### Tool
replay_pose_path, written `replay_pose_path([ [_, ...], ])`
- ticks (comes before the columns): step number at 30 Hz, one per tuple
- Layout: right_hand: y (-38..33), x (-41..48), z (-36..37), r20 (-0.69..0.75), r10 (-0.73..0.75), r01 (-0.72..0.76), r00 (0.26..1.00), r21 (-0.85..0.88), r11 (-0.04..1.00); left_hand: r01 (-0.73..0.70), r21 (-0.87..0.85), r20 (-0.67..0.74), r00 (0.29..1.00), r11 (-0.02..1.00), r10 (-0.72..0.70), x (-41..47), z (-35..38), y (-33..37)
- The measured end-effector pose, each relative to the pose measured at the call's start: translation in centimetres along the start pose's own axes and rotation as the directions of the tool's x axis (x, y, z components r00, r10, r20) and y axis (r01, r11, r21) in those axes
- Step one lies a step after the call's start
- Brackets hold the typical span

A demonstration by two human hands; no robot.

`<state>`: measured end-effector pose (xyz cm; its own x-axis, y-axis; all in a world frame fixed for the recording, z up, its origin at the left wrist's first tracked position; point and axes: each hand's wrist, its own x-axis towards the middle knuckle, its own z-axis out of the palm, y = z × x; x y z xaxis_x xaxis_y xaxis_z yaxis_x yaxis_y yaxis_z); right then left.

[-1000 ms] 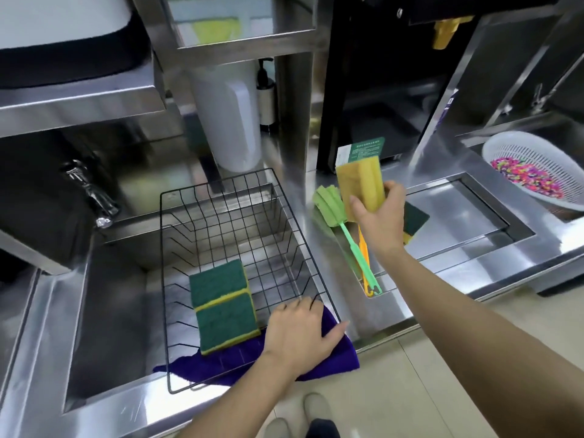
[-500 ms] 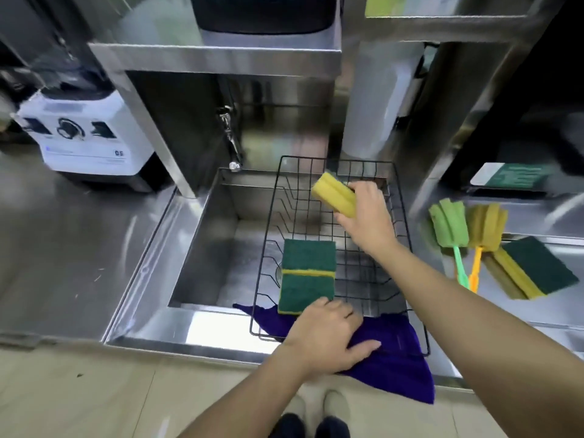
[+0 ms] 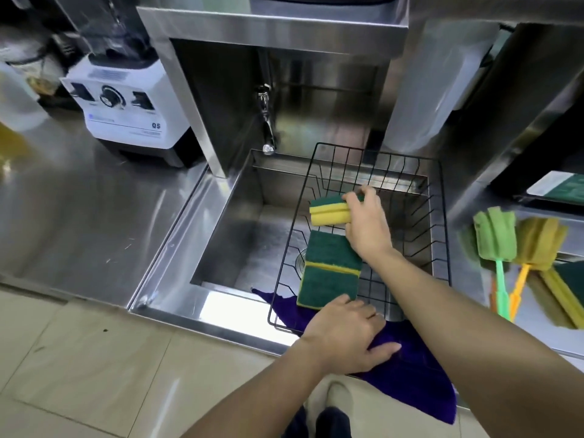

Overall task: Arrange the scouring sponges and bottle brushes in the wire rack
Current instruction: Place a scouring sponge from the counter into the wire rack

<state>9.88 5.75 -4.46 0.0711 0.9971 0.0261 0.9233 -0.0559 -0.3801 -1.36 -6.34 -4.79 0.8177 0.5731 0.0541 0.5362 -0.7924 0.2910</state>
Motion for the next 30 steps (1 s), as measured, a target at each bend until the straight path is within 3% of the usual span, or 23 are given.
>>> replay_pose_path([
  [6, 2.4, -0.7, 0.0, 0.210, -0.005, -0.039, 0.978, 0.205, 0.978, -0.010, -0.007, -0.019, 1.000, 1.000, 0.010, 0.2, 0.5, 0.0],
  [11, 3.0, -1.0, -0.1, 0.236, -0.015, -0.026, 0.972, 0.170, 0.985, -0.028, -0.023, -0.027, 0.999, 0.999, 0.027, 0.3, 0.7, -0.2],
  [19, 2.9, -0.7, -1.1, 0.414, -0.071, 0.086, 0.908, -0.018, 0.996, -0.014, 0.008, -0.082, 0.997, 1.000, 0.015, 0.4, 1.0, 0.2],
  [22, 3.3, -1.1, -2.4, 0.453, -0.065, 0.068, 0.889, 0.010, 0.998, 0.003, -0.019, -0.108, 0.994, 1.000, -0.006, 1.0, 0.7, 1.1],
  [27, 5.9, -2.3, -7.0, 0.175, -0.001, -0.011, 0.985, 0.068, 0.998, -0.024, 0.013, -0.034, 0.999, 1.000, 0.024, 3.1, 1.2, 3.8],
  [30, 9.3, -3.6, -9.1, -0.059, 0.116, -0.113, 0.991, 0.064, 0.992, -0.011, 0.051, 0.070, 0.998, 0.999, 0.007, 4.0, 1.6, 5.4],
])
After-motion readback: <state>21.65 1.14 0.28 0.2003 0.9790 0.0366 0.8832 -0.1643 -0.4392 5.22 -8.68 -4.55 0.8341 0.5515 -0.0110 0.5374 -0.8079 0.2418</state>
